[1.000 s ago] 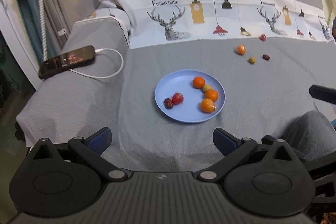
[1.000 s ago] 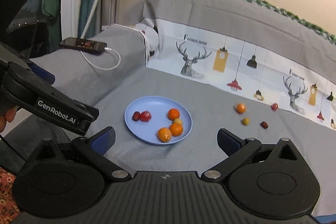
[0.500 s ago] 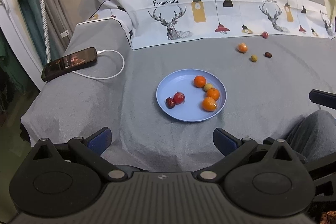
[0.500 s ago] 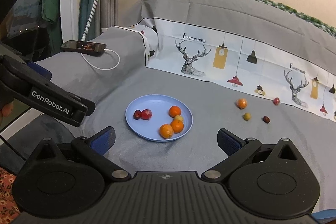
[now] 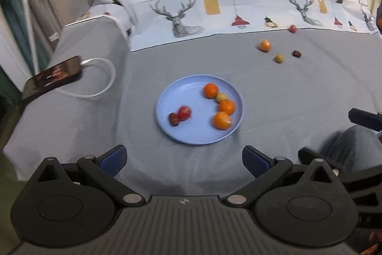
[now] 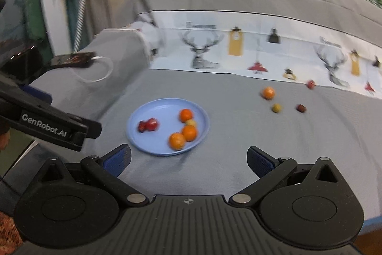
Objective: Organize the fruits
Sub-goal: 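Lift both tools away from the plate toward the remaining fruits, then grasp the small yellow fruit with the left tool while the right tool grasps a dark date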
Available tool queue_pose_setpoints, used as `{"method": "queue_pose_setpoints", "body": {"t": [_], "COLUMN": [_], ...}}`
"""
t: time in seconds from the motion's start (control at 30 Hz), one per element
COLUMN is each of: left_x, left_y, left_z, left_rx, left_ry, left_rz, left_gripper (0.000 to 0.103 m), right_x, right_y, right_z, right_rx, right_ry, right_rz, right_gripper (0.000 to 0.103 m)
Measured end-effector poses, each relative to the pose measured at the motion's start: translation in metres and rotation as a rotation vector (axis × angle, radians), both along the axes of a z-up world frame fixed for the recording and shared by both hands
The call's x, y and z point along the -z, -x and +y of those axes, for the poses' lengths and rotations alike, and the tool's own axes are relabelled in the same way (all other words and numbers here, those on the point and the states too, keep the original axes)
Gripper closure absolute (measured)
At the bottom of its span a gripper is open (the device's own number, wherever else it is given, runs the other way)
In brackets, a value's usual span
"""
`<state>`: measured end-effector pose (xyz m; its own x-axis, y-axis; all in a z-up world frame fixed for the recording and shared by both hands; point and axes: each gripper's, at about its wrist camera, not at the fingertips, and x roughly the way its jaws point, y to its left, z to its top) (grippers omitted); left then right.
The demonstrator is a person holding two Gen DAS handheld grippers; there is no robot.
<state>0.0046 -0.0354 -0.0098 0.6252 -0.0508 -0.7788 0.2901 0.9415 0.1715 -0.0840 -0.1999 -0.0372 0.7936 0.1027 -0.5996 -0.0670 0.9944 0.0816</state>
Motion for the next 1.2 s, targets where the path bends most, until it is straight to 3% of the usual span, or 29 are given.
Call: {"method": "queue_pose_setpoints", "body": {"t": [0.2, 0.4, 0.53, 0.63, 0.73, 0.93, 1.0, 1.17, 1.2], "left_x": [0.010, 0.039, 0.072, 0.108, 0.140, 0.186, 0.195, 0.198, 0.198], "left_y": [-0.045, -0.116, -0.170, -0.208, -0.235, -0.278, -0.289, -0.291, -0.288], "left_z": [-0.058, -0.133, -0.199, -0.246, -0.278, -0.316, -0.322, -0.330, -0.331], "left_rx": [0.060, 0.089, 0.126, 0.180, 0.244, 0.296, 0.312, 0.357, 0.369], "left_ry": [0.001, 0.107, 0.064, 0.004, -0.006, -0.055, -0.062, -0.040, -0.038], "left_rz": [-0.009, 0.019, 0.022, 0.063, 0.089, 0.077, 0.070, 0.014, 0.001], "left_gripper": [0.000, 0.000, 0.000, 0.000, 0.000, 0.000, 0.000, 0.001, 0.008], "right_x": [0.013, 0.050, 0.088, 0.119, 0.142, 0.177, 0.189, 0.196, 0.196], "right_y": [-0.027, -0.090, -0.151, -0.197, -0.231, -0.285, -0.301, -0.307, -0.305], "right_z": [-0.057, -0.135, -0.184, -0.224, -0.255, -0.274, -0.283, -0.297, -0.296], "right_rx": [0.221, 0.455, 0.538, 0.518, 0.499, 0.345, 0.301, 0.285, 0.286], "right_ry": [0.014, 0.045, 0.107, 0.121, 0.079, 0.070, 0.071, 0.061, 0.068], "right_rz": [0.002, 0.026, 0.038, 0.082, 0.112, 0.119, 0.142, 0.091, 0.083], "right_gripper": [0.001, 0.001, 0.001, 0.001, 0.001, 0.001, 0.001, 0.005, 0.009]}}
